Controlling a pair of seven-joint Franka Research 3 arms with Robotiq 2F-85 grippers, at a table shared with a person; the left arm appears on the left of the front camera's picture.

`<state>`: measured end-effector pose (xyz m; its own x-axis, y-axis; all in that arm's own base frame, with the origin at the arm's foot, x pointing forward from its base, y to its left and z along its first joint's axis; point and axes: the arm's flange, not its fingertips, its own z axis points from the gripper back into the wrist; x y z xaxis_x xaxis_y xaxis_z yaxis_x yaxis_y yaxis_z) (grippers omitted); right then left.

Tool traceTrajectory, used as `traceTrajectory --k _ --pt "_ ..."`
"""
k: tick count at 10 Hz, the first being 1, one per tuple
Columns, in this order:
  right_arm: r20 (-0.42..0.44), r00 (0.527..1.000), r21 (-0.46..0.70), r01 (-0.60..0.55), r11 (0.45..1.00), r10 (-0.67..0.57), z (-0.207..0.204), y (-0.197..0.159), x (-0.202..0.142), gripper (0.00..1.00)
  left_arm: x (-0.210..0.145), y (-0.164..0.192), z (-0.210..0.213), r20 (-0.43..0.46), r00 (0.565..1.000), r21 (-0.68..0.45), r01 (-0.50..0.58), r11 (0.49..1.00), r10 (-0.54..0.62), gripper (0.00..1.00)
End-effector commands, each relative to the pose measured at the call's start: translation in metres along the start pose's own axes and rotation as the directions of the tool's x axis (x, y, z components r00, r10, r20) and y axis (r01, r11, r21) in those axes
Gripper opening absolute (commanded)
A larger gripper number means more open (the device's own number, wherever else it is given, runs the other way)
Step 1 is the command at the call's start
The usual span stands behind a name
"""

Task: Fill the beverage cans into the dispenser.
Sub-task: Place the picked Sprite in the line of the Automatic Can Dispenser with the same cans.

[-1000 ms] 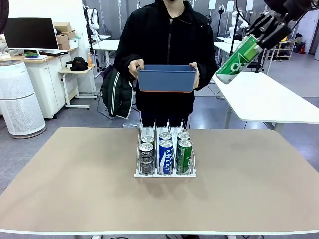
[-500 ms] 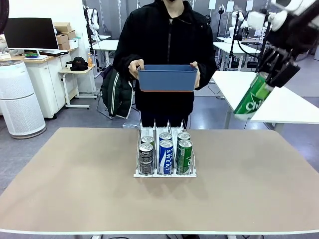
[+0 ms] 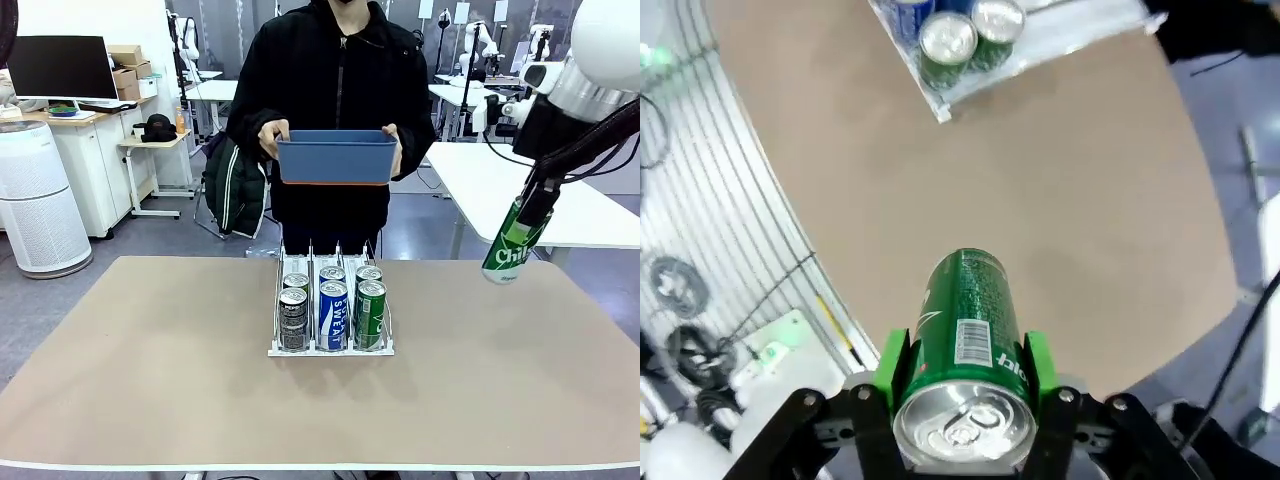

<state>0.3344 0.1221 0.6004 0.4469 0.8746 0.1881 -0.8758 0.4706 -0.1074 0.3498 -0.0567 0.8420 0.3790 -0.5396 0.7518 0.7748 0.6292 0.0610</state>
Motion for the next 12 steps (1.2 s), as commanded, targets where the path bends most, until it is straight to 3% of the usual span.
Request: traceTrajectory --k 1,7,12 --pt "-0.001 1.0 -0.025 -0.027 0.999 0.027 0.008 -0.001 -0.001 0.58 0.0 0.0 0.001 0.015 1.0 -0.01 -0.015 1.0 0.015 1.0" --pt "0.002 1.0 -0.005 -0.031 0.999 0.031 0.004 -0.001 -0.002 0.58 0.0 0.0 0.001 0.015 1.0 -0.01 -0.015 1.0 0.015 1.0" --pt "0.013 1.0 0.006 -0.012 1.0 0.012 -0.019 0.037 0.003 0.58 0.0 0.0 0.001 0.015 1.0 -0.01 -0.015 1.0 0.015 1.0"
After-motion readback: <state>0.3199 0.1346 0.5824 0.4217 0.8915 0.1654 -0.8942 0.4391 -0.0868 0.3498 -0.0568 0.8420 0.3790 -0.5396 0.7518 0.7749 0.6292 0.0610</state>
